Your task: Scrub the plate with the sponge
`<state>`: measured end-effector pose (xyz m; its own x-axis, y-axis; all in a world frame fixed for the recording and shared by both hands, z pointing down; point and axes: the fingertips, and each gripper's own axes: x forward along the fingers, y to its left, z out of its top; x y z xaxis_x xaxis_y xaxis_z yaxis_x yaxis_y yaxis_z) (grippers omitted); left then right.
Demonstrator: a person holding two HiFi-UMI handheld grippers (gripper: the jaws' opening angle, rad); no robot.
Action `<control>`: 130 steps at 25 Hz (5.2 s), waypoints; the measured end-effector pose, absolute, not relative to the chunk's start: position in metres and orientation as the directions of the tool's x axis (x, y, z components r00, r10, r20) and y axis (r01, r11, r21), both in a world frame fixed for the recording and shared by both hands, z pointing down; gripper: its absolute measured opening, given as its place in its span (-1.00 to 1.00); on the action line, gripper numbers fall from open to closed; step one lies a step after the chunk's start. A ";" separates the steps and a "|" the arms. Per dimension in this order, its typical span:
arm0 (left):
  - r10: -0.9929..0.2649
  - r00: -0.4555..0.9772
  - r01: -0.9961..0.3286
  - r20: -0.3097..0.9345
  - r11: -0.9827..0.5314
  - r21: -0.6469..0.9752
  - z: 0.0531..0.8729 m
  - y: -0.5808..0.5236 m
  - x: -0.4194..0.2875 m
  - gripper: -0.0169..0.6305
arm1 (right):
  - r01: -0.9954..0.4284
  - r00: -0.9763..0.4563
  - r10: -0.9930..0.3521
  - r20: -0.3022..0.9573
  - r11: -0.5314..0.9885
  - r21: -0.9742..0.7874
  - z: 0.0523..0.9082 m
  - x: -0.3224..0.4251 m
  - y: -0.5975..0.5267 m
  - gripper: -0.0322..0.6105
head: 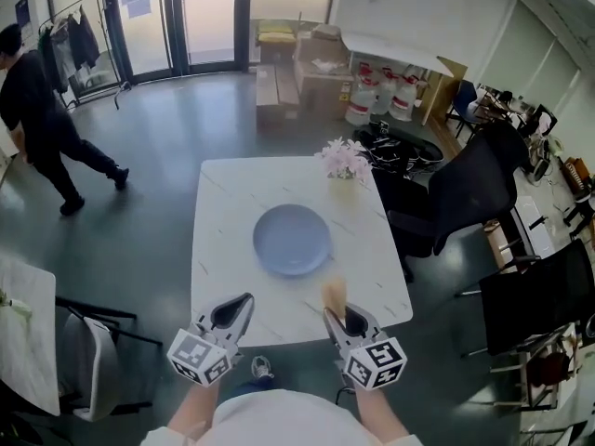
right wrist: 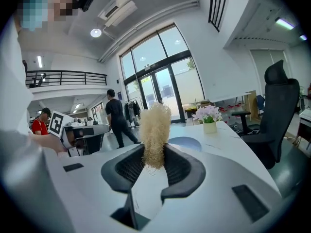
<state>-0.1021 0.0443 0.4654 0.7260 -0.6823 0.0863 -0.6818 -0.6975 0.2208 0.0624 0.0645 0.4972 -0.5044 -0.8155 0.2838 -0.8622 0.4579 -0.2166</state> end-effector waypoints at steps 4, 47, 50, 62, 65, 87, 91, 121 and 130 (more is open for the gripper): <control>-0.651 0.754 -0.652 0.087 -0.726 0.220 0.464 0.022 -0.108 -0.82 | -0.879 -0.473 -0.834 0.283 0.425 -0.215 0.497 0.055 0.045 -0.53; -0.723 0.658 -0.744 0.210 -0.582 0.329 0.529 -0.158 -0.072 -0.82 | -0.794 -0.608 -0.709 0.359 0.543 -0.273 0.538 0.080 -0.132 -0.53; -0.728 0.646 -0.752 0.230 -0.556 0.354 0.537 -0.164 -0.074 -0.82 | -0.791 -0.612 -0.704 0.362 0.544 -0.279 0.541 0.080 -0.138 -0.53; -0.730 0.559 -0.805 0.393 -0.366 0.466 0.611 -0.194 -0.094 -0.82 | -0.784 -0.620 -0.680 0.391 0.542 -0.301 0.559 0.080 -0.150 -0.53; -0.697 0.573 -0.794 0.431 -0.344 0.500 0.627 -0.196 -0.091 -0.64 | -0.785 -0.619 -0.677 0.397 0.540 -0.303 0.561 0.081 -0.151 -0.53; -0.515 0.537 -0.820 0.668 -0.132 0.557 0.724 -0.199 -0.092 -0.22 | -0.779 -0.626 -0.656 0.421 0.547 -0.305 0.570 0.078 -0.159 -0.53; -0.511 0.524 -0.827 0.682 -0.114 0.550 0.727 -0.201 -0.093 -0.23 | -0.780 -0.626 -0.656 0.423 0.546 -0.307 0.570 0.077 -0.159 -0.53; -0.530 0.542 -0.801 0.652 -0.092 0.591 0.717 -0.203 -0.084 -0.82 | -0.785 -0.619 -0.660 0.424 0.541 -0.302 0.570 0.079 -0.156 -0.53; -0.597 0.550 -0.798 0.584 -0.170 0.578 0.678 -0.203 -0.080 -0.82 | -0.785 -0.618 -0.667 0.417 0.549 -0.285 0.565 0.079 -0.154 -0.53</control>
<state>-0.0795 -0.2025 0.6778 0.5503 -0.5971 0.5836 -0.7979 -0.1702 0.5783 0.0789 -0.1539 0.5651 -0.6178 -0.6668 0.4168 -0.7854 0.5495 -0.2850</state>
